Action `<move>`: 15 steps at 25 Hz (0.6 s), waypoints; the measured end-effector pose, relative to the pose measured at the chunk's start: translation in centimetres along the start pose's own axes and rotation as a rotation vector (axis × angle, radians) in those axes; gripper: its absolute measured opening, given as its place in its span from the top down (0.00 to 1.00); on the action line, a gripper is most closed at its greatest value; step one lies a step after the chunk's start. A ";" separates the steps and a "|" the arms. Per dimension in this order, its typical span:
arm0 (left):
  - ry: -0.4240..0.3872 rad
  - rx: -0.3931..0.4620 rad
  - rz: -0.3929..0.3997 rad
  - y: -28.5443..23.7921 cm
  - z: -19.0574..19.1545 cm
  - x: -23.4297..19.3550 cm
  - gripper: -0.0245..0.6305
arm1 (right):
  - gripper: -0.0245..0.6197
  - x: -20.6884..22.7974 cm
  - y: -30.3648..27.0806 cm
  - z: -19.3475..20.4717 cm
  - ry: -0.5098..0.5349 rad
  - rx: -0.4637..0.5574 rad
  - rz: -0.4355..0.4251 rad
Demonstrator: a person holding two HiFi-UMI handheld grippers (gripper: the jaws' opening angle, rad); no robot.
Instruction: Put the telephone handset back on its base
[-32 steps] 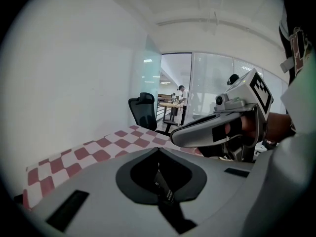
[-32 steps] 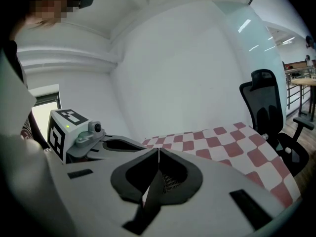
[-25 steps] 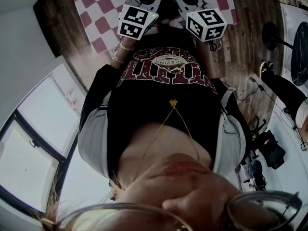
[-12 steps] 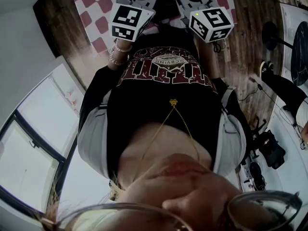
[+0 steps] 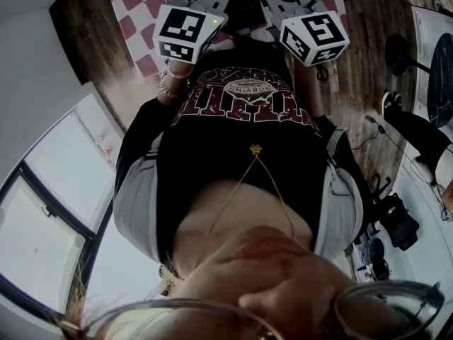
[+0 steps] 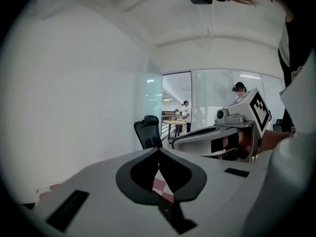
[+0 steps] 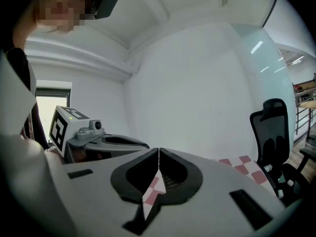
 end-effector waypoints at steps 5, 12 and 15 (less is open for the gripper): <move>-0.005 0.001 -0.007 0.2 0.1 0.0 0.95 | 0.93 -0.2 -0.1 0.1 0.002 -0.016 -0.010; -0.020 -0.007 -0.021 0.4 0.3 0.0 0.95 | 0.93 -0.4 0.0 0.2 0.001 -0.016 -0.007; -0.011 -0.008 -0.018 0.4 0.5 0.1 0.95 | 0.93 -0.4 0.1 0.3 0.002 -0.017 -0.007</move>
Point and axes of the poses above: the fingertips, and each gripper's own axes: y backward along the fingers, x to its right, z out of its underside, the point moved 6 cm from there along y, backward along the fingers, and after that the axes turned 7 degrees about -y, right-handed, at the moved point
